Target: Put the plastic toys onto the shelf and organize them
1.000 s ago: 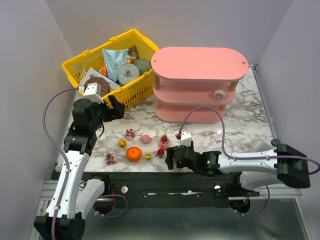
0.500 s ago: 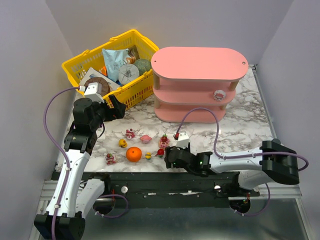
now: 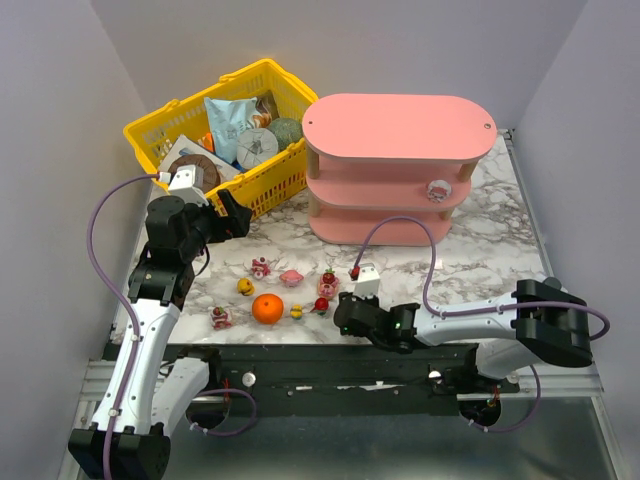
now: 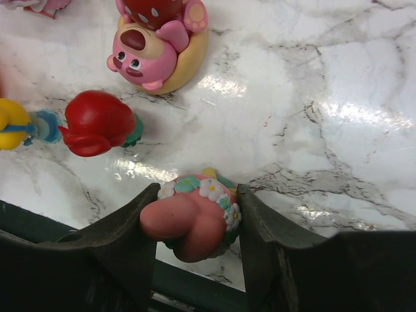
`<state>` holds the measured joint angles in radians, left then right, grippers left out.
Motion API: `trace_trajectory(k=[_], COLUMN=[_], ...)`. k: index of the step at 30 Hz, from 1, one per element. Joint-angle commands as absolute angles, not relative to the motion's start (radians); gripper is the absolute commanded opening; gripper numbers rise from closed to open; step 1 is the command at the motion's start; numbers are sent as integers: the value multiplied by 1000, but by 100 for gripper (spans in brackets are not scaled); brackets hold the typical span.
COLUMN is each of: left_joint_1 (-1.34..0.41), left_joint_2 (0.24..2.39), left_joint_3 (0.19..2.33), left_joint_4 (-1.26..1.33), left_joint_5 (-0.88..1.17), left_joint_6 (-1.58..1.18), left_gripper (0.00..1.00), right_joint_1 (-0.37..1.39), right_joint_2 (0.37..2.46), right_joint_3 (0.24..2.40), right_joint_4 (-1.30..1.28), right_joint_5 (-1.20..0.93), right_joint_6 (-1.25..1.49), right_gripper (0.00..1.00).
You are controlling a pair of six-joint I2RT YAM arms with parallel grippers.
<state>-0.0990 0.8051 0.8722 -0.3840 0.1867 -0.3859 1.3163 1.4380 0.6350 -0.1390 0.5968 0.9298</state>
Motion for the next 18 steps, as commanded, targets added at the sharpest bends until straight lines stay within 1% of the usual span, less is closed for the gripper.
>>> trace_trajectory(k=[1, 5, 6, 9, 10, 12, 18], left_joint_1=[-94, -94, -94, -94, -94, -94, -94], left_joint_2=[798, 799, 801, 799, 798, 801, 801], left_joint_3=[865, 865, 865, 865, 864, 867, 867], left_joint_4=[-380, -380, -380, -380, -380, -379, -379], left_joint_5=[179, 183, 183, 184, 184, 187, 192], left_joint_6=[-373, -374, -374, -376, -374, -374, -374], left_gripper=[99, 99, 99, 99, 99, 99, 99], right_joint_1=[1313, 1252, 1230, 1151, 1120, 1115, 1103], right_joint_2=[1431, 1390, 1362, 1296, 1289, 1284, 1390], right_joint_3=[646, 591, 574, 502, 494, 488, 534], right_joint_4=[-170, -63, -34, 77, 93, 135, 144], right_joint_5=[702, 697, 649, 536, 510, 474, 437], right_joint_6=[864, 663, 579, 465, 453, 410, 368], right_gripper=[37, 36, 36, 36, 38, 39, 45])
